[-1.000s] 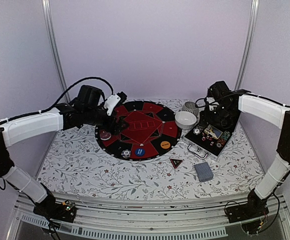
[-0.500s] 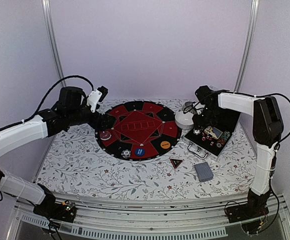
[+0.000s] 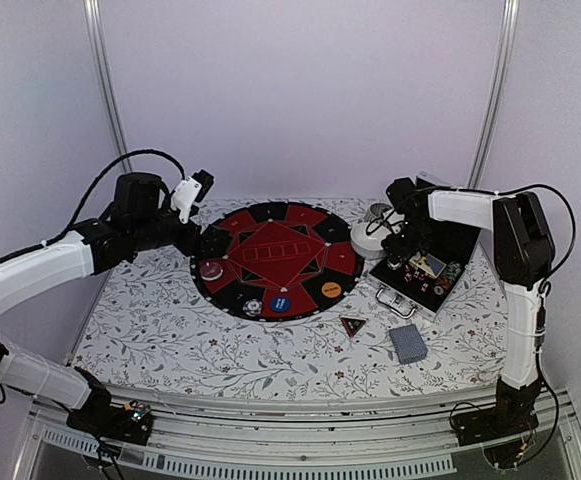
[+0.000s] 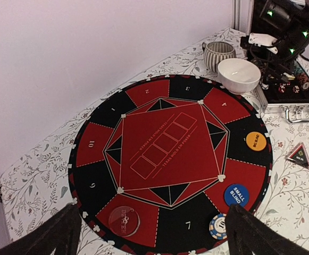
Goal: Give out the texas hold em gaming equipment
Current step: Pick up the pile of poker chips from the chip case.
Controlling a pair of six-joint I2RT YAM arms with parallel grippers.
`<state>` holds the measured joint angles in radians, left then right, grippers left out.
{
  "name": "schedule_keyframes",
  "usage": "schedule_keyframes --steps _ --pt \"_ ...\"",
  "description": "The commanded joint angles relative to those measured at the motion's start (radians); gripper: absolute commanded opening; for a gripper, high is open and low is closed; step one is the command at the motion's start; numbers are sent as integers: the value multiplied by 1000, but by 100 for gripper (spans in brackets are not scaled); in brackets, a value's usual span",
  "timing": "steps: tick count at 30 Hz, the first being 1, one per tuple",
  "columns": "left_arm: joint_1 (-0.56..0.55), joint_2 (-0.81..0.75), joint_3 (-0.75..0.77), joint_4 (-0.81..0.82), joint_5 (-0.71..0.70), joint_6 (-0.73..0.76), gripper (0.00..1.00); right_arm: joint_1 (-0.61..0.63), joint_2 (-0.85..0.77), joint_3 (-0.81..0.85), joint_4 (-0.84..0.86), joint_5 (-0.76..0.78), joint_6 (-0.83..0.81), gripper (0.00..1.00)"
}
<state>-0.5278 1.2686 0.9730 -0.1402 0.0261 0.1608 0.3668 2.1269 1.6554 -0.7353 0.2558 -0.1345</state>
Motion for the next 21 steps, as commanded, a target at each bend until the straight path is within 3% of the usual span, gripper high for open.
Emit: schedule_keyframes --steps 1,12,21 --pt "27 -4 -16 23 29 13 97 -2 39 20 56 13 -22 81" --pt "54 14 -13 25 58 0 97 -3 58 -9 107 91 -24 80" --pt "69 31 -12 21 78 -7 97 -2 46 27 100 107 -3 54"
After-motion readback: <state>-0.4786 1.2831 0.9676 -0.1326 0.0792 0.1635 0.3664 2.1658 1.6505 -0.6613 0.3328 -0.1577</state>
